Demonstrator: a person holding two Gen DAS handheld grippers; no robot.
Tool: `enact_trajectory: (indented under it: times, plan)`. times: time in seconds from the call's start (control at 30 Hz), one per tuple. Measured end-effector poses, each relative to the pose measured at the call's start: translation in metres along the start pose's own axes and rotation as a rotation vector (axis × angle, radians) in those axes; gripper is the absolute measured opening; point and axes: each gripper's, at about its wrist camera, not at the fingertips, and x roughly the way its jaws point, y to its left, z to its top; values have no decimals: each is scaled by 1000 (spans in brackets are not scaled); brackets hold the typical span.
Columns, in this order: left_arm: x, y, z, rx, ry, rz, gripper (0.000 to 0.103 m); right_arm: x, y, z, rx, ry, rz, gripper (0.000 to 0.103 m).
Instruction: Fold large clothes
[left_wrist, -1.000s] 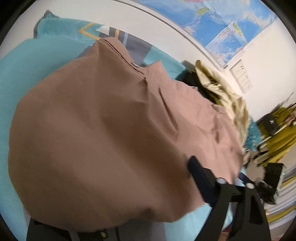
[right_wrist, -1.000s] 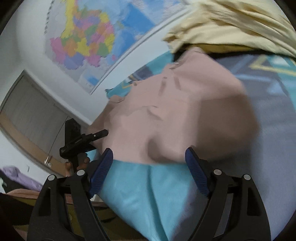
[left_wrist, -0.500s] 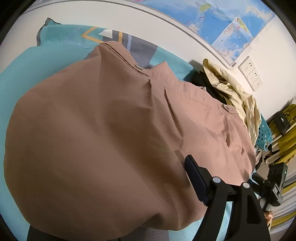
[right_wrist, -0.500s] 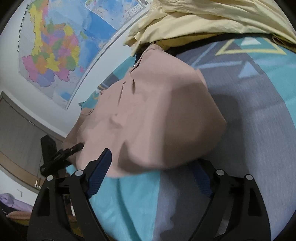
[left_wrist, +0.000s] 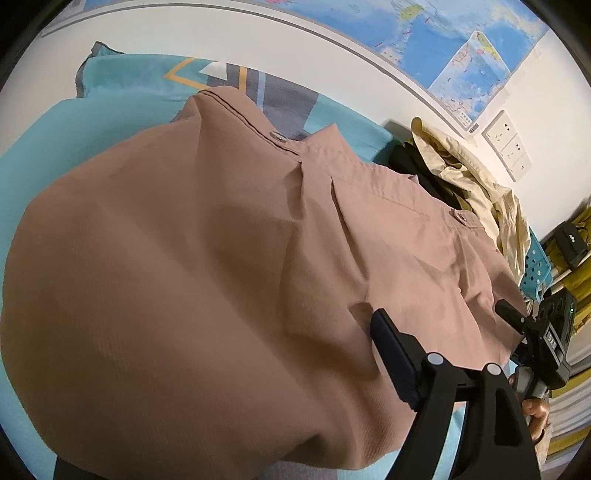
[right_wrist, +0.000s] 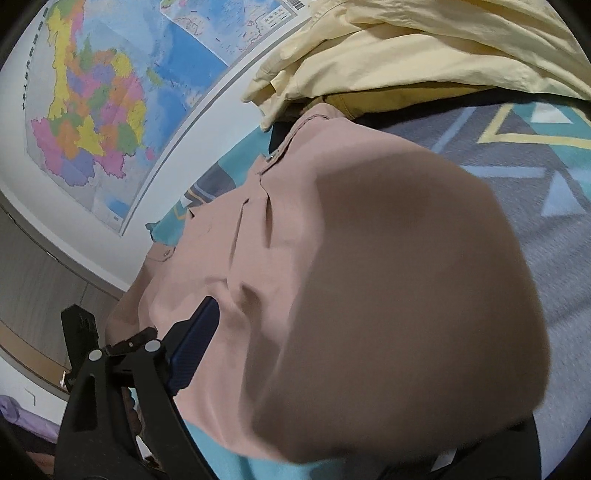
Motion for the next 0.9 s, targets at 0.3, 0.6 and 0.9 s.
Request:
enact_trajectory:
  times: [0.3,0.6,0.9]
  plan:
    - [7,-1,9,-2,-28,14,81,19,4,14,-32,24,24,78]
    - [9,3,15,-10,-44,43,53,35,-2,23,-34,51,58,49]
    - [16,-6,19,1,-50,74,58,41,3,23,-81,53,23,46]
